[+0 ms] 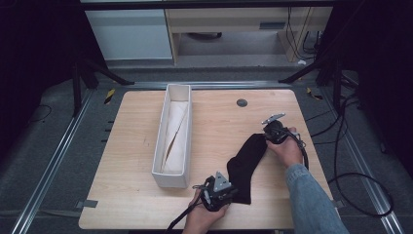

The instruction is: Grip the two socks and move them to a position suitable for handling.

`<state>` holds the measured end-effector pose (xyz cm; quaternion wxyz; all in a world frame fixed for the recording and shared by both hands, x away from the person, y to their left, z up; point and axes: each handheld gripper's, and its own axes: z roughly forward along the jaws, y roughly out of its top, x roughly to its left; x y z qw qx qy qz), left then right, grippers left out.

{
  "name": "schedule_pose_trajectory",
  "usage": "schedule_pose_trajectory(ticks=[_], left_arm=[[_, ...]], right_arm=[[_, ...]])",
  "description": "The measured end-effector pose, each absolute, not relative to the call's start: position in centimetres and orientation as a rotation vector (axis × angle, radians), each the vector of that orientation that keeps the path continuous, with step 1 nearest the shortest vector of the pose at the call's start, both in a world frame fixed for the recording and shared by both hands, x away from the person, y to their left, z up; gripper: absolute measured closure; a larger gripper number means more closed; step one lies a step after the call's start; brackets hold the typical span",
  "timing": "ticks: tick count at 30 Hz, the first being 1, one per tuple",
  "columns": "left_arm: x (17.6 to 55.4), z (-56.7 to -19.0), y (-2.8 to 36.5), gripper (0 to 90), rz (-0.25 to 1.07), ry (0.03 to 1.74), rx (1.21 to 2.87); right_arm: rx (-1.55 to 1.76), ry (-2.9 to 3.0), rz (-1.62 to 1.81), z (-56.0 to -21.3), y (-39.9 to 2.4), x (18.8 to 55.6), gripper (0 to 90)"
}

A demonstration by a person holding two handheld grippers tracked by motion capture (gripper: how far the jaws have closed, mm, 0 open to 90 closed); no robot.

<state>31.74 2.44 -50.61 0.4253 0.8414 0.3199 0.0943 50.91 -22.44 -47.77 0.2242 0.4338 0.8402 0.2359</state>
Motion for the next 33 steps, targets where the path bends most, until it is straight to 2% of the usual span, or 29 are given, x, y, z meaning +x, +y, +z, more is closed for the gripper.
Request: schedule_pose_trajectory(ticks=[14, 17, 19, 22, 24, 29, 32, 33], left_arm=[[29.7, -50.7, -0.3, 76.4, 0.21, 0.756, 2.107], [29.6, -50.6, -0.4, 73.0, 0.209, 0.753, 2.101], [29.6, -50.5, -0.3, 66.0, 0.206, 0.754, 2.082], [29.8, -49.7, 0.2, 55.4, 0.222, 0.743, 2.063], [29.9, -49.1, 0.6, 49.0, 0.241, 0.728, 2.051], [30.2, -47.9, 1.8, 42.7, 0.293, 0.682, 2.063], [30.9, -47.5, 2.5, 44.0, 0.236, 0.633, 2.042], [31.1, -47.3, 2.9, 44.1, 0.29, 0.652, 2.053]], right_arm=[[1.155, 2.339, 0.678, -47.5, -22.7, 50.1, 88.4], [1.147, 2.344, 0.69, -47.5, -22.5, 50.1, 87.6], [1.146, 2.345, 0.707, -47.4, -22.5, 49.9, 84.3], [1.148, 2.317, 0.729, -46.9, -22.4, 49.4, 70.5], [1.141, 2.306, 0.739, -46.5, -22.4, 49.0, 65.7], [1.108, 2.278, 0.785, -45.1, -22.4, 47.1, 51.8], [1.099, 2.27, 0.839, -44.3, -22.3, 45.1, 49.3], [1.091, 2.267, 0.847, -44.2, -22.3, 44.6, 48.6]])
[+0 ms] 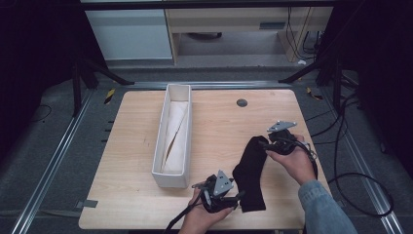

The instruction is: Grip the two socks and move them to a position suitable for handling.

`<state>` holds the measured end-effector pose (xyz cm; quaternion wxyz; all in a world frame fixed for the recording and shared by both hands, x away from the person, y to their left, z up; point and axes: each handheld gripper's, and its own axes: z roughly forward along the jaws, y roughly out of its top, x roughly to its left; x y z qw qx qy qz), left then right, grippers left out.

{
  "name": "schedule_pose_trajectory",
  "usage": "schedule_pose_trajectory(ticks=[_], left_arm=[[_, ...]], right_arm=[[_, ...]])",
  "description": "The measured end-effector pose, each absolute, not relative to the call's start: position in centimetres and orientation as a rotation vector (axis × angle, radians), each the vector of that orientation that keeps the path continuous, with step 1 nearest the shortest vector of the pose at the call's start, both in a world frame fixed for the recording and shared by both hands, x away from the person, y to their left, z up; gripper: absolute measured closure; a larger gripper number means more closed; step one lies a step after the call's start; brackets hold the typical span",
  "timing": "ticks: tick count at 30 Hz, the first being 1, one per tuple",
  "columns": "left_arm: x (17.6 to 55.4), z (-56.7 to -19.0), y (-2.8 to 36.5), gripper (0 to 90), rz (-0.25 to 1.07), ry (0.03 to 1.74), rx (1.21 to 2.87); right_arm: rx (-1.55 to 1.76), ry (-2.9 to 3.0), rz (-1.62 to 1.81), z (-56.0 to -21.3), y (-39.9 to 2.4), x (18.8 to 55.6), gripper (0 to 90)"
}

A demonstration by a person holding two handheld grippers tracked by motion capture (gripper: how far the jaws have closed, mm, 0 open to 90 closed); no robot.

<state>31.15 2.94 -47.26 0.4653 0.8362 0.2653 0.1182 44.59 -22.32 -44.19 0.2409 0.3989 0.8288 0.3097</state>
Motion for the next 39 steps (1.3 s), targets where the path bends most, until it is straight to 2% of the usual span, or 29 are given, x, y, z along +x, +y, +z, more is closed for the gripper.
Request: schedule_pose_trajectory(ticks=[2, 6, 14, 20, 29, 39], left_arm=[[31.7, -46.9, 3.6, 44.7, 0.328, 0.663, 2.061], [32.9, -46.9, 3.8, 49.8, 0.292, 0.671, 2.046], [34.0, -47.2, 2.4, 59.7, 0.301, 0.641, 2.086], [34.9, -47.8, 2.1, 66.2, 0.302, 0.674, 2.1], [35.0, -48.4, 1.5, 70.4, 0.264, 0.666, 2.122], [34.8, -49.7, 1.0, 70.3, 0.233, 0.647, 2.187]], right_arm=[[1.089, 2.264, 0.885, -44.0, -22.3, 43.2, 48.3], [1.077, 2.26, 0.937, -44.0, -22.2, 40.8, 51.3], [0.999, 2.334, 1.015, -45.2, -21.3, 35.7, 67.9], [0.963, 2.383, 1.027, -46.6, -20.3, 32.7, 74.6], [0.894, 2.453, 1.027, -47.6, -18.7, 30.3, 74.4], [0.893, 2.478, 0.987, -49.2, -18.8, 28.9, 70.0]])
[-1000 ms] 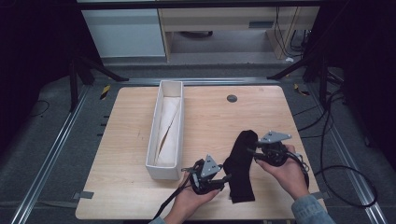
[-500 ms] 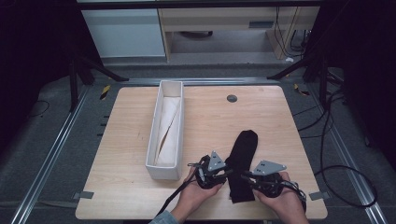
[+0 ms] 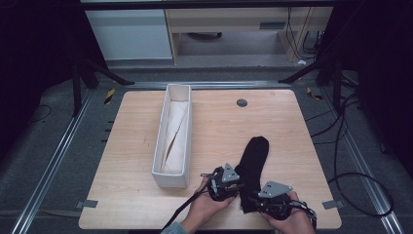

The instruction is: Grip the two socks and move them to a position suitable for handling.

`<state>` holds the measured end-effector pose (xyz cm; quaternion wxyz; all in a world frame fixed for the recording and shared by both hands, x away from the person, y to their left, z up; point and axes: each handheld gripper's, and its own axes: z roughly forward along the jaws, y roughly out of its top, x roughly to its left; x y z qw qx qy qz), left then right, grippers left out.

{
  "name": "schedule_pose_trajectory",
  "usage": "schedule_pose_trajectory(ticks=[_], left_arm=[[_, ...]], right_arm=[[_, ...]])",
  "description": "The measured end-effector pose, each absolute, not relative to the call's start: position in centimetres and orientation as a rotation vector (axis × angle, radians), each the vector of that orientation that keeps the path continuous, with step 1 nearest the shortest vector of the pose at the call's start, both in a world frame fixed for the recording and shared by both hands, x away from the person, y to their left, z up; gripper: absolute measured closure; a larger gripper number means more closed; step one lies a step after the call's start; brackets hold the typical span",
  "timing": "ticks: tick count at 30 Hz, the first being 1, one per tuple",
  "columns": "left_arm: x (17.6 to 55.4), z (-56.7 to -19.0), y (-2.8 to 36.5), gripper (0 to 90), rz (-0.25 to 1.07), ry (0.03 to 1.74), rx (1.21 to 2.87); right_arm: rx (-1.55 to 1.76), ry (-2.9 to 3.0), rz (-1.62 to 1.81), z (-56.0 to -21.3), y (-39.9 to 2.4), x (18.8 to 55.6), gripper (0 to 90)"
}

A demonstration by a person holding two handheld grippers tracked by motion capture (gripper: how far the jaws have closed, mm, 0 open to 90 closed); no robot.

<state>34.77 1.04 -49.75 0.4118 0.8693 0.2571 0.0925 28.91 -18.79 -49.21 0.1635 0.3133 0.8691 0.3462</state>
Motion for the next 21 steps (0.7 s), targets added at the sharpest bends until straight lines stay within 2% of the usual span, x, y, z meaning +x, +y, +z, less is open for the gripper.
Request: schedule_pose_trajectory(ticks=[7, 17, 21], left_arm=[[35.2, -50.5, 1.2, 69.4, 0.214, 0.666, 2.194], [36.3, -50.5, 2.4, 71.5, 0.263, 0.68, 2.216], [36.2, -50.5, 2.6, 72.5, 0.266, 0.683, 2.215]], right_arm=[[0.927, 2.469, 1.011, -49.8, -19.0, 28.7, 69.4], [0.907, 2.445, 1.021, -50.0, -17.4, 29.8, 69.2], [0.882, 2.44, 1.008, -49.7, -17.3, 29.9, 64.7]])
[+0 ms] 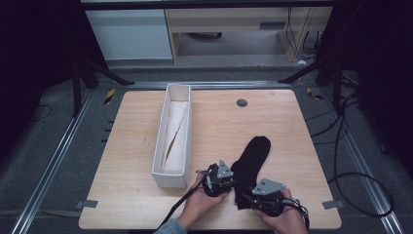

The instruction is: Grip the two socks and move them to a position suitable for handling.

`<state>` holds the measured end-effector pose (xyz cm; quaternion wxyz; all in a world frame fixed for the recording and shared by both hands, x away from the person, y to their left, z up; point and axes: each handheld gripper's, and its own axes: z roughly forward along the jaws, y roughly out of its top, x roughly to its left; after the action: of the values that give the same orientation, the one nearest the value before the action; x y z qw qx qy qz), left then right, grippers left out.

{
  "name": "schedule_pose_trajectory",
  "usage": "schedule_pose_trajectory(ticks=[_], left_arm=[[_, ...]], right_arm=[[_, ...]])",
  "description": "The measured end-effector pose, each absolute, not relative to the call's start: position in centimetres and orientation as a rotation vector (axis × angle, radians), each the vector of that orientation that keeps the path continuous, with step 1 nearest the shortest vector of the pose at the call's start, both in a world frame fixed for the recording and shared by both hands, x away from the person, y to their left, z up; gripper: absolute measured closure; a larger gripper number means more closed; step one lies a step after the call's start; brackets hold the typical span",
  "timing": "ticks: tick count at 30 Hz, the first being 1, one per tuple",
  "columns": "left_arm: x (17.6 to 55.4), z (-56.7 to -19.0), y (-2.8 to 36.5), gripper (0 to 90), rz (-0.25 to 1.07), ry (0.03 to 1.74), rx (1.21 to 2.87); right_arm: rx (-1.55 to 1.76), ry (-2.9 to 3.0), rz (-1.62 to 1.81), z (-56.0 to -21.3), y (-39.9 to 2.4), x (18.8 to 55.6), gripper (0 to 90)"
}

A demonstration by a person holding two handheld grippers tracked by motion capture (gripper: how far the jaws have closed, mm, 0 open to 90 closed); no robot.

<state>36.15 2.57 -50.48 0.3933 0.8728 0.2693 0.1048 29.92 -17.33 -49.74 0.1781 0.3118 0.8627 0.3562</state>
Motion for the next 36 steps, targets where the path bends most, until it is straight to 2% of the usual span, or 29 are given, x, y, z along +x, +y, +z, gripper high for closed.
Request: schedule_pose_trajectory(ticks=[11, 18, 29, 36], left_arm=[[35.9, -50.4, 2.3, 72.0, 0.232, 0.676, 2.217], [35.9, -49.2, 2.2, 72.1, 0.221, 0.665, 2.157], [37.1, -50.3, 1.1, 72.1, 0.156, 0.662, 2.186], [37.2, -50.4, 1.2, 72.6, 0.151, 0.667, 2.184]], right_arm=[[0.8, 2.452, 1.028, -48.4, -17.5, 28.1, 66.7], [0.751, 2.474, 1.038, -48.3, -17.5, 27.7, 66.7], [0.674, 2.537, 0.969, -49.4, -16.9, 28.1, 55.4], [0.666, 2.554, 0.957, -49.7, -16.9, 28.2, 54.1]])
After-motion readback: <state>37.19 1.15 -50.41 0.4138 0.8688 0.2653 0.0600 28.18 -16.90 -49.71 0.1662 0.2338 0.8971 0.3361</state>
